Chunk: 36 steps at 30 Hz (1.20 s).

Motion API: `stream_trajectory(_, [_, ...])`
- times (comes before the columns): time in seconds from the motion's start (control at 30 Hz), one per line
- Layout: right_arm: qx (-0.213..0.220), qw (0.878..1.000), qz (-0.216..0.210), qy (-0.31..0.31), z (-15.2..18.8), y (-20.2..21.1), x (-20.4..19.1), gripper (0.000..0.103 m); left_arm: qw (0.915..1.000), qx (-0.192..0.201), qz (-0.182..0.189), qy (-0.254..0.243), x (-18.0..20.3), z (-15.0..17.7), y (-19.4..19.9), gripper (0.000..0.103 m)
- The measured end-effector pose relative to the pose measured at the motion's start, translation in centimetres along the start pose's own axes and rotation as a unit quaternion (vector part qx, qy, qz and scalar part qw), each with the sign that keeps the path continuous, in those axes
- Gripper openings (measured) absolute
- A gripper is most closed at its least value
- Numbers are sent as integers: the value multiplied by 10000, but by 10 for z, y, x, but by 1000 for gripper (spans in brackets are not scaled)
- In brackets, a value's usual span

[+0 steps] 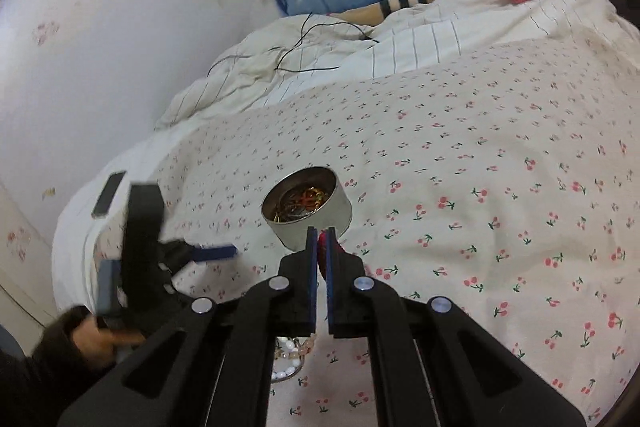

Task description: Organize jewelry

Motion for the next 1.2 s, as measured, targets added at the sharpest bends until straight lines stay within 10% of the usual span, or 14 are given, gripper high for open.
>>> stream_trajectory(0.13, [-35,10000,-37,58,-1,-3,-4,4,9985,-89,-465,-270,16,2,-9,94])
stream_trajectory(0.47, [-95,9999,-103,81,-1,-3,-3,4,9982,-113,-116,-571,31,13,-5,93])
stream_trajectory(0.7, [-158,9998,-87,114,1,-7,-6,4,9985,-211,61,-494,22,11,-9,7])
stream_trajectory(1.2, [-52,9996,-176,237,0,-6,-15,4,9967,357,662,314,-38,-3,35,7])
Point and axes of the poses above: each gripper's, at about its wrist camera, not at the fingertips, and y roughly against the way its jaws point, x to its right, z to its underside, the point moved 3 cm from there along -y, roughly the way its jaws point, and after that the axes turned 12 degrees about -x, right-handed, at the moved point
